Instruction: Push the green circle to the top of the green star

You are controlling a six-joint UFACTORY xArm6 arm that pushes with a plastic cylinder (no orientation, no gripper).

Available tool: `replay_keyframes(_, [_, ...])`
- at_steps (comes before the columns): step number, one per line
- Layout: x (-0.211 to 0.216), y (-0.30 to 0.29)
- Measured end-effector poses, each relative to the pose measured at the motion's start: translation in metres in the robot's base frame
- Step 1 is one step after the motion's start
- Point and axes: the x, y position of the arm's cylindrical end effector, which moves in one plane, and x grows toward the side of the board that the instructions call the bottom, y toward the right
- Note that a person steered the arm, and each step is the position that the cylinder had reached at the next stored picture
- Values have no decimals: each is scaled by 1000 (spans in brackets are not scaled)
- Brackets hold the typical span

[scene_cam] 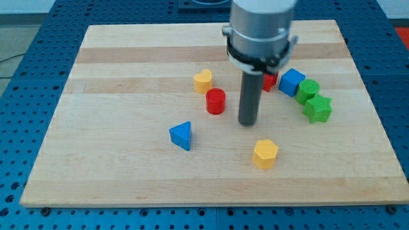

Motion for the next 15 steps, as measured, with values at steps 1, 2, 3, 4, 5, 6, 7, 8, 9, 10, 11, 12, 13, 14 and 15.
replay_keyframes(1, [53, -42])
replay_keyframes(2, [70, -166])
replay_keyframes(3, [37, -167])
replay_keyframes(4, [8, -124])
replay_keyframes(5, [8, -69])
replay_keyframes(6, [17, -72])
replay_keyframes(7, [72, -66])
replay_keyframes(8, [89, 12])
replay_keyframes(9, [66, 40])
replay_keyframes(10, [37, 50])
replay_keyframes(11, [24, 107])
replay_keyframes(12, [-17, 201])
replay_keyframes(13, [-47, 234])
replay_keyframes(14, [-55, 196])
replay_keyframes(15, [-55, 162])
